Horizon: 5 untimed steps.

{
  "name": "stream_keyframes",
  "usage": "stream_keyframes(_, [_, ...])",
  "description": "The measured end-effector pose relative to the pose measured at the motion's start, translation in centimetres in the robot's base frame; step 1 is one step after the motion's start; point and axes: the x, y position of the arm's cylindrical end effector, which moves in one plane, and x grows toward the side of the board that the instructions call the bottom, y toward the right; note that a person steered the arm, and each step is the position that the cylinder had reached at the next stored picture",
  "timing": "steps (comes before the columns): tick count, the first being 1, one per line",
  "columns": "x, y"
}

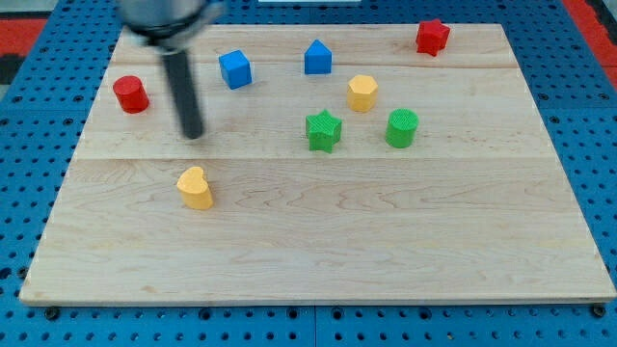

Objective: Push the red circle diagonally top left to the green star

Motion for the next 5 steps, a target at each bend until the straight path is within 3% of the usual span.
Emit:
stream_keyframes(1, [-2.8, -11.1])
stream_keyframes(2, [-6.1, -10.5])
stream_keyframes(5, [-8.2, -4.3])
